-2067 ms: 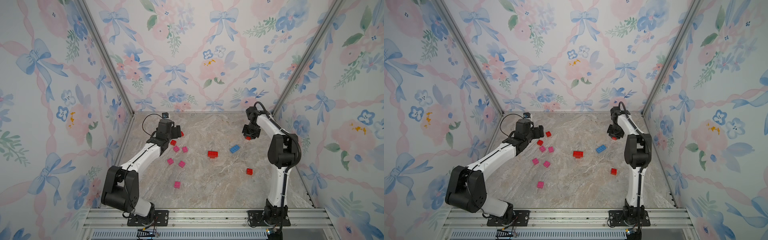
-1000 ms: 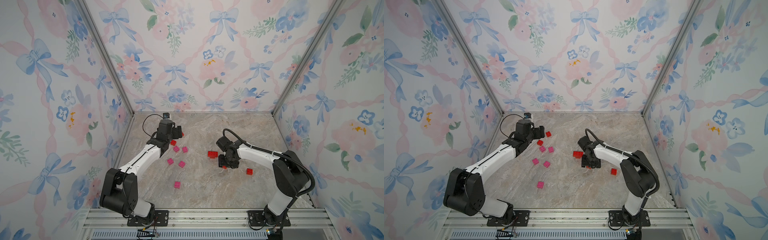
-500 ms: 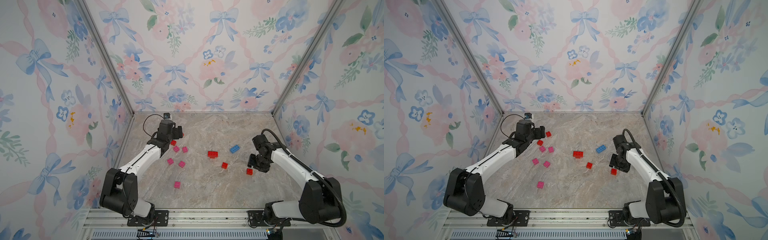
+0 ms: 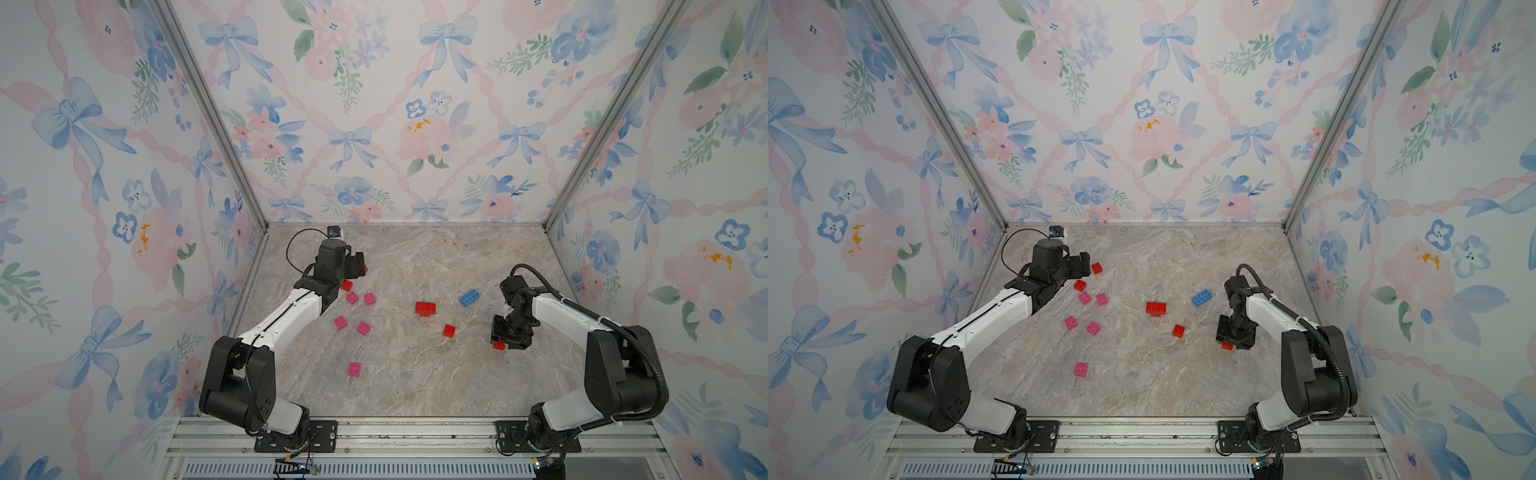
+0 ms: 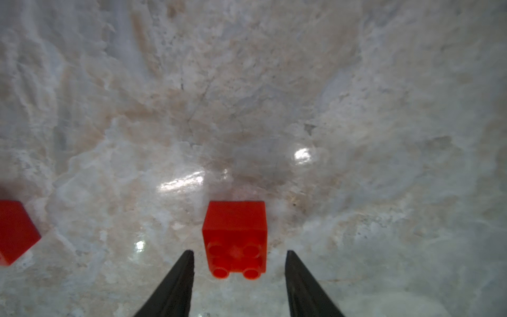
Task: Assemble the letter v with lego
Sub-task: Pick up the lego brick from the center of the board, then adjust the lego brick at the center of the board.
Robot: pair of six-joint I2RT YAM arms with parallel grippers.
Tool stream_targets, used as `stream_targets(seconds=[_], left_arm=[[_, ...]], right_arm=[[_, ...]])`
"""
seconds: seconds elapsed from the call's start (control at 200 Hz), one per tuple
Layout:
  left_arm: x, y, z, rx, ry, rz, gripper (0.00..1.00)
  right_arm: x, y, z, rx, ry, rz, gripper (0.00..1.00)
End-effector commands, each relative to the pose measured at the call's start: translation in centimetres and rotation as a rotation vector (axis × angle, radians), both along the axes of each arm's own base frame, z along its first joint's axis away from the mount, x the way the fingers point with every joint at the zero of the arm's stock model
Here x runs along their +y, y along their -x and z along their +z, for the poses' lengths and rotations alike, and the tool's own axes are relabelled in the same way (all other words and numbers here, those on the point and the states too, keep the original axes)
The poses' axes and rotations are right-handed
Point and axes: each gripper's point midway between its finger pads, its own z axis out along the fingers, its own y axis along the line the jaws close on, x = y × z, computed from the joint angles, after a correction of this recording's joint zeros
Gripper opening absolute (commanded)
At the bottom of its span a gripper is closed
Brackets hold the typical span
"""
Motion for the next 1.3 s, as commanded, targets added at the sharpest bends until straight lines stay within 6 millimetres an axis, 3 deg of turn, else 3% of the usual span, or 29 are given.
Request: stream_targets(seconds=[0.0, 0.215, 0.36, 0.44, 0.545, 0.705, 0.855, 1.085, 1.295], left_arm=[[-0.1, 0.3, -1.1, 0.026, -0.027, -0.011, 0.92], [-0.2, 0.3, -1.1, 0.029, -0.024, -0.015, 0.91], [-0.2, 0.3, -1.1, 0.028, -0.023, -0.015, 0.92], [-0.2, 0.3, -1.3, 0.032, -0.025, -0.015, 0.91], [-0.3, 0.2, -1.5, 0.039, -0.024, -0.019, 0.92], [-0.4, 0.2, -1.6, 0.041, -0.026, -0.019, 0.91], [-0.3, 0.2, -1.4, 0.037, -0.027, -0.018, 0.91], [-0.2, 0.3, -1.1, 0.030, -0.031, -0.015, 0.91], [-0.1, 0.3, -1.0, 0.028, -0.036, -0.011, 0.91]], right_arm=[[-0.3, 0.1, -0.5, 0.006, 0.003, 0.003, 0.48], [-0.6, 0.1, -0.5, 0.010, 0.021, 0.005, 0.33], [0.4, 0.2, 1.0, -0.008, 0.029, 0.024, 0.29], [2.4, 0.5, 2.7, -0.041, 0.030, 0.069, 0.28], [6.7, 1.6, 4.0, -0.063, -0.006, 0.131, 0.24], [12.0, 3.5, 2.5, -0.027, -0.053, 0.171, 0.21], [14.4, 2.6, 1.0, -0.027, -0.064, 0.194, 0.19], [14.2, 0.2, -0.6, -0.021, -0.020, 0.219, 0.18], [12.0, -1.2, -0.9, -0.015, 0.040, 0.206, 0.17]])
